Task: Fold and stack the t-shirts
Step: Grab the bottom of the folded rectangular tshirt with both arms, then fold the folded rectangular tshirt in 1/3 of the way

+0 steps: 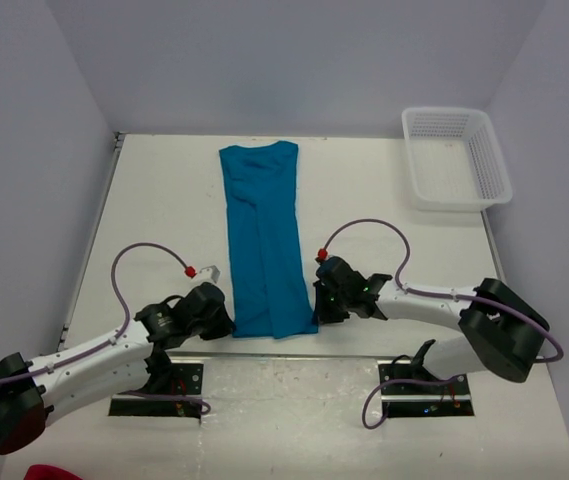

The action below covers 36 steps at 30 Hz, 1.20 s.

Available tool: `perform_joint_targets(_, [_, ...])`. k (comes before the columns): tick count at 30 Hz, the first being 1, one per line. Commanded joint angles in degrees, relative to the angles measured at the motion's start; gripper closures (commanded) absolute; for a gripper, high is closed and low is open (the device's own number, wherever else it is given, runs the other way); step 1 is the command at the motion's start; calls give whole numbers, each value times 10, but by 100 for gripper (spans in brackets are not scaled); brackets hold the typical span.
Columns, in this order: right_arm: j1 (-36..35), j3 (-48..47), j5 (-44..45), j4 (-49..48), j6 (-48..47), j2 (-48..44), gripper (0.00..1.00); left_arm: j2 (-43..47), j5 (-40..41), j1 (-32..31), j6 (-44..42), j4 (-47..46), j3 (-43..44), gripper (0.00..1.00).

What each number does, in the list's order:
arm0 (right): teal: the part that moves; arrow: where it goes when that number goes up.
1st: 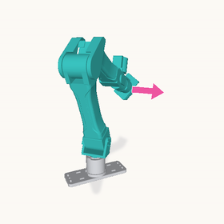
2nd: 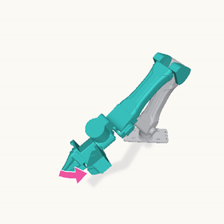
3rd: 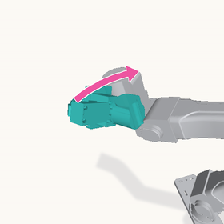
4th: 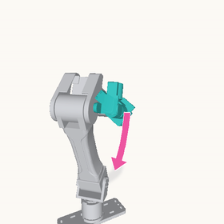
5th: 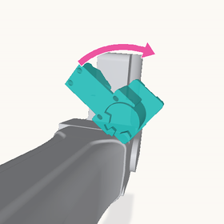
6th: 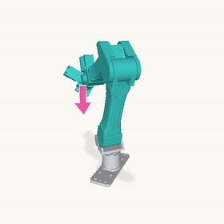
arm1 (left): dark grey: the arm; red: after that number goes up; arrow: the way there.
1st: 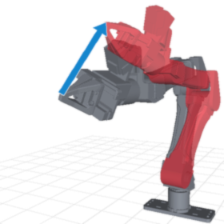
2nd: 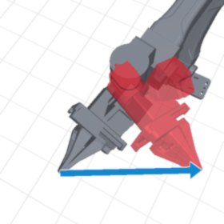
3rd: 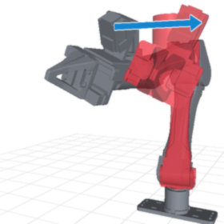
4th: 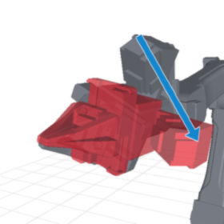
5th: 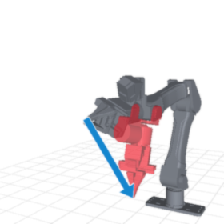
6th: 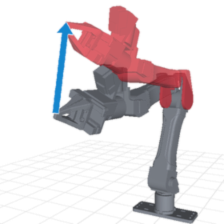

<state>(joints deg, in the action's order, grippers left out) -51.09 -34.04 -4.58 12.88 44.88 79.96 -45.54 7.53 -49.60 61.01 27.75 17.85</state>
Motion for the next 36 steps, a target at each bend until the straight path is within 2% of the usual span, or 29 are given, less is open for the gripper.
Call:
perform_joint_targets(1, [-4, 15, 31, 43, 5, -24, 100, 14, 12, -3, 9, 39, -4, 100])
perform_joint_targets(12, [-69, -20, 36, 50, 6, 10, 100, 13, -66, -2, -41, -5, 1, 100])
perform_joint_targets(16, [-100, -44, 61, 95, 7, -12, 100, 45, -73, -3, -42, 0, 17, 100])
perform_joint_targets(19, [-103, -81, 86, 144, -1, -22, 100, 70, -44, -3, -55, 34, 60, 100])
perform_joint_targets(22, [-98, -131, 107, 171, -26, -30, 100, 28, 15, -2, -85, 74, 141, 100])
perform_joint_targets(23, [-96, -145, 106, 180, -37, -23, 100, -11, 35, -2, -99, 78, 181, 100])
perform_joint_targets(28, [-61, -272, 117, 217, -93, 38, 100, -133, 72, 18, -145, 57, 271, 100])
perform_joint_targets(36, [60, -406, 82, 253, -162, 119, 100, -230, 54, 163, -221, -7, 320, 100])
